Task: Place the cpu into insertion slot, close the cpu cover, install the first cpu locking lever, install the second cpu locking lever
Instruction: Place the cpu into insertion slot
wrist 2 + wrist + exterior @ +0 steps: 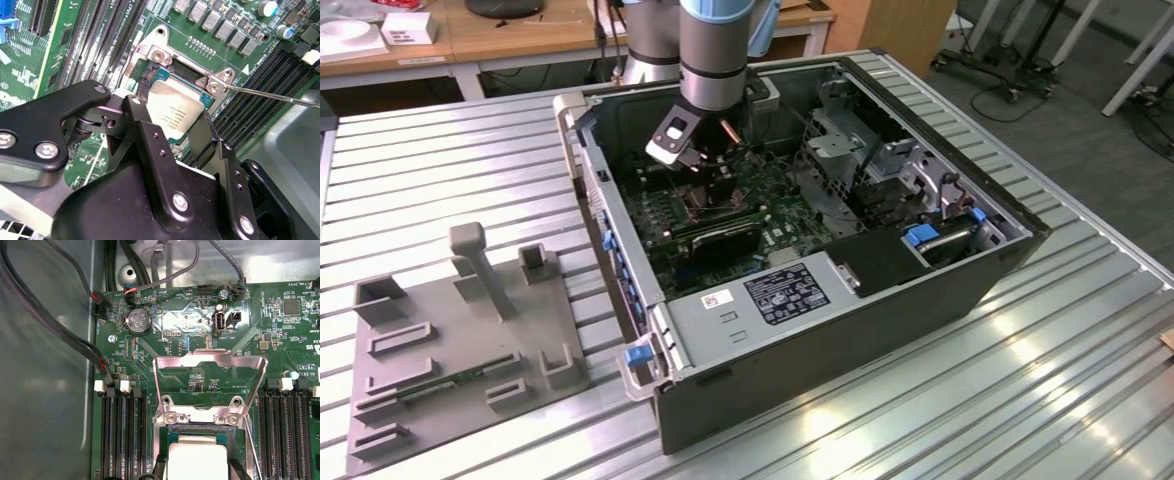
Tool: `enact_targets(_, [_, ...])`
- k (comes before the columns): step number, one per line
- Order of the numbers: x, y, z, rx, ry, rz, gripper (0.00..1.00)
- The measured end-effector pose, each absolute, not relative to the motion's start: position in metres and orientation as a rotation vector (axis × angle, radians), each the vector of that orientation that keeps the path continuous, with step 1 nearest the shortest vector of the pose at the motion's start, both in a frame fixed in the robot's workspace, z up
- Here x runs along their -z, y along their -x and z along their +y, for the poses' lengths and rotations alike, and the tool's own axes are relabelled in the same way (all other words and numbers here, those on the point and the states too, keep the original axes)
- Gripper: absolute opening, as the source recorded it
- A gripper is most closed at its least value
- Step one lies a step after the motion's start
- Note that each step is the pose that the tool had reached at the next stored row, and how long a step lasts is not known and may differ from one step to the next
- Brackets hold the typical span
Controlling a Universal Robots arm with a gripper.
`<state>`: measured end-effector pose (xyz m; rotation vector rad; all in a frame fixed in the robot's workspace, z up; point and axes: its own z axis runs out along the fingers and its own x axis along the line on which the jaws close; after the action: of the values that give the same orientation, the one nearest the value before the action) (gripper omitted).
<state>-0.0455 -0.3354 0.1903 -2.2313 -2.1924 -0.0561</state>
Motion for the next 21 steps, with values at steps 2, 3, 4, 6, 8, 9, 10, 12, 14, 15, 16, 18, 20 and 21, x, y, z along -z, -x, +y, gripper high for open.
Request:
enact_targets(2, [-0.1903, 0.0455, -0.3354, 0.056, 2.231, -2.192, 0.56])
enact_targets(3, [-0.1903, 0.0455, -0.3354, 0.056, 2.231, -2.192, 0.56])
enact_targets(4, [-0.1903, 0.0455, -0.3354, 0.056, 2.231, -2.192, 0.56])
enact_targets(6, [-0.1903, 0.0454, -0.3354, 0.056, 2.231, -2.192, 0.56])
enact_targets(8, [-0.1903, 0.0453, -0.3354, 0.056, 2.231, -2.192, 0.56])
enact_targets(9, [-0.1903, 0.0453, -0.3354, 0.056, 2.231, -2.192, 0.56])
enact_targets(10, [-0.1903, 0.0453, -0.3354, 0.056, 2.231, -2.192, 0.56])
enact_targets(12, [-0.1903, 0.0453, -0.3354, 0.056, 2.231, -2.193, 0.56])
enact_targets(14, [-0.1904, 0.0453, -0.3354, 0.056, 2.231, -2.192, 0.56])
enact_targets(15, [-0.1903, 0.0453, -0.3354, 0.056, 2.231, -2.192, 0.56])
enact_targets(16, [-0.1903, 0.0453, -0.3354, 0.056, 2.231, -2.192, 0.56])
enact_targets(18, [-0.1904, 0.0452, -0.3354, 0.056, 2.231, -2.192, 0.56])
enact_targets(20, [-0.1911, 0.0452, -0.3354, 0.057, 2.231, -2.192, 0.56])
enact_targets(21, [-0.1916, 0.0451, -0.3352, 0.058, 2.231, -2.192, 0.56])
